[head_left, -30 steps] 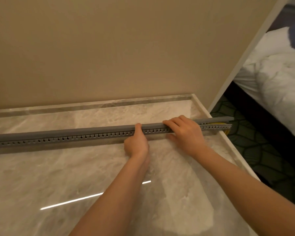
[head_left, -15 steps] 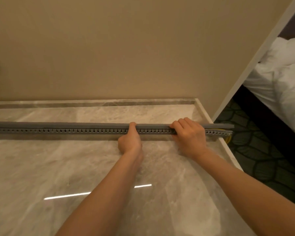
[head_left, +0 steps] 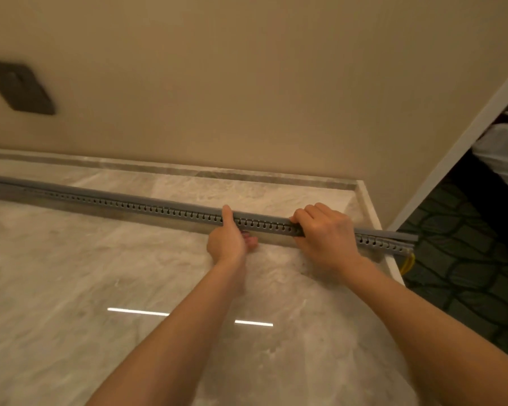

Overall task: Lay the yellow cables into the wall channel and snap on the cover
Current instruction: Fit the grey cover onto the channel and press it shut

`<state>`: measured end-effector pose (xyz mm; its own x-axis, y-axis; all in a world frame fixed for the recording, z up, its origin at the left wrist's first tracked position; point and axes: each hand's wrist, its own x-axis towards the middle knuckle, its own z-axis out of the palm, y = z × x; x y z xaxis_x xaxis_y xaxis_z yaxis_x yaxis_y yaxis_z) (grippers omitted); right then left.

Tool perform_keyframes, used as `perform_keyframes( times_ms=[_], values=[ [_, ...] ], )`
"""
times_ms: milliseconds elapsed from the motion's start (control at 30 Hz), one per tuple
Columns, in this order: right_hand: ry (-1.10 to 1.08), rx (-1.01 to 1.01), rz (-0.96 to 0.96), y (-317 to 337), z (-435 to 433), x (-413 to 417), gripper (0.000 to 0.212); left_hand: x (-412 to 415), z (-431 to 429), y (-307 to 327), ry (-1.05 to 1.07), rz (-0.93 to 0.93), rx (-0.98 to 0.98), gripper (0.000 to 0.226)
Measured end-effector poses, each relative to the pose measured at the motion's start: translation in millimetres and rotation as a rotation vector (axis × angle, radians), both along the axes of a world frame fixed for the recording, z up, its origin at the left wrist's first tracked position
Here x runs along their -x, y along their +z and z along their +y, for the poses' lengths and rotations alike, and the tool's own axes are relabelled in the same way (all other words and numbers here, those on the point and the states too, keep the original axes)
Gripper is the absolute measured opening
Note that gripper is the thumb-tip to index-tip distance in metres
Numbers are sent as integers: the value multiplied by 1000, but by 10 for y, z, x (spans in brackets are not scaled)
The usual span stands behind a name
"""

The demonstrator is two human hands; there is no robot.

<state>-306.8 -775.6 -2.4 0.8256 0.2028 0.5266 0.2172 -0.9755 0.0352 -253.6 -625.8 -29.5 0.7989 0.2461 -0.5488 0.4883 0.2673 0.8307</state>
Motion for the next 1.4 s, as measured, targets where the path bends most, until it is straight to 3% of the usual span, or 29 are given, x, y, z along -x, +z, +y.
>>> perform_keyframes(
  times_ms=[133,233,500,633,1033,1267,1400],
  values=[
    [30,-18,91,64,-31,-44,16,254,-257,-59,-69,-136,452,31],
    [43,-44,153,75,-75,-69,19,361,-344,-87,-147,-194,596,37],
    [-2,-30,397,151,-127,-216,32,369,-450,-165,-74,-293,519,36],
    [-11,48,481,172,-49,-250,25,347,-468,-180,-49,-300,510,35],
    [-14,76,440,195,-35,-210,22,356,-522,-213,12,-315,475,29],
    [-12,95,378,129,-15,-161,25,332,-438,-165,-156,-261,424,28],
    [-19,91,307,71,-3,-99,27,301,-358,-65,-252,-135,241,37]
  ],
)
